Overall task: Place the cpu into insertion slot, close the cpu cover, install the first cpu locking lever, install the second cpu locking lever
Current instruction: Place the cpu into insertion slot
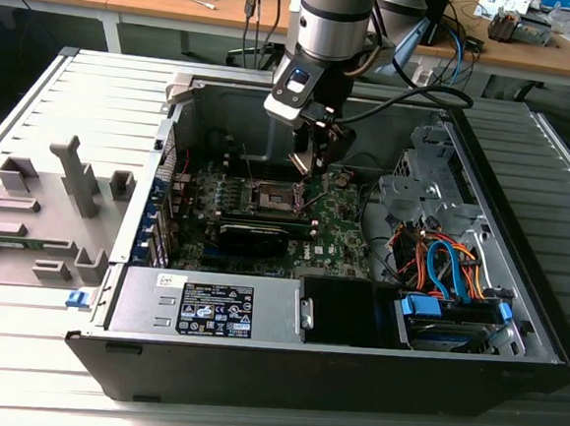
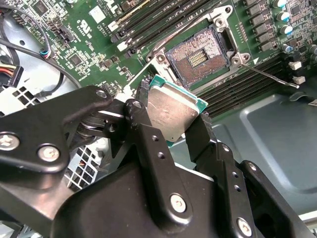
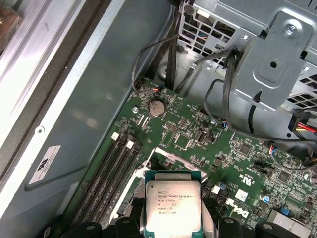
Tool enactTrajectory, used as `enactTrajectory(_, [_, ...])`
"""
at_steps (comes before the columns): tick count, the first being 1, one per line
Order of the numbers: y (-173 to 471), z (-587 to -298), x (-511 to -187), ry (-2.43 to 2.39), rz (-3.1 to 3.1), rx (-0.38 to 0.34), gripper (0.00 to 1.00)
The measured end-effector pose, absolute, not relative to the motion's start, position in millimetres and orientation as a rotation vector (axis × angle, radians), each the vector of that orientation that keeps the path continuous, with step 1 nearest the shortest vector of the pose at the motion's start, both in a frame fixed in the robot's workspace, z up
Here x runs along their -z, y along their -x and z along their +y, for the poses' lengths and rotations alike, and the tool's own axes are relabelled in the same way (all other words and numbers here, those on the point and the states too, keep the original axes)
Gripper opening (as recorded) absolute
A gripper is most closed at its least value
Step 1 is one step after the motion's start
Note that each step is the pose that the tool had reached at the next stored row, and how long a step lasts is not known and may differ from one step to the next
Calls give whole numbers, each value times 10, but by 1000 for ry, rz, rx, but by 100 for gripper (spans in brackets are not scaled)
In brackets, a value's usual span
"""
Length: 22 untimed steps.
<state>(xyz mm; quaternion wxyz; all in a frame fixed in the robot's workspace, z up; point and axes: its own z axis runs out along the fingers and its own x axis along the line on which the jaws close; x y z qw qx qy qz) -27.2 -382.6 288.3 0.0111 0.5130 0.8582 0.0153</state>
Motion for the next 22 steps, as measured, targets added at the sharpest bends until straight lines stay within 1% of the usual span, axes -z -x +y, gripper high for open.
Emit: enactTrajectory(22, [272, -3826, -2876, -1671, 2632, -47, 54])
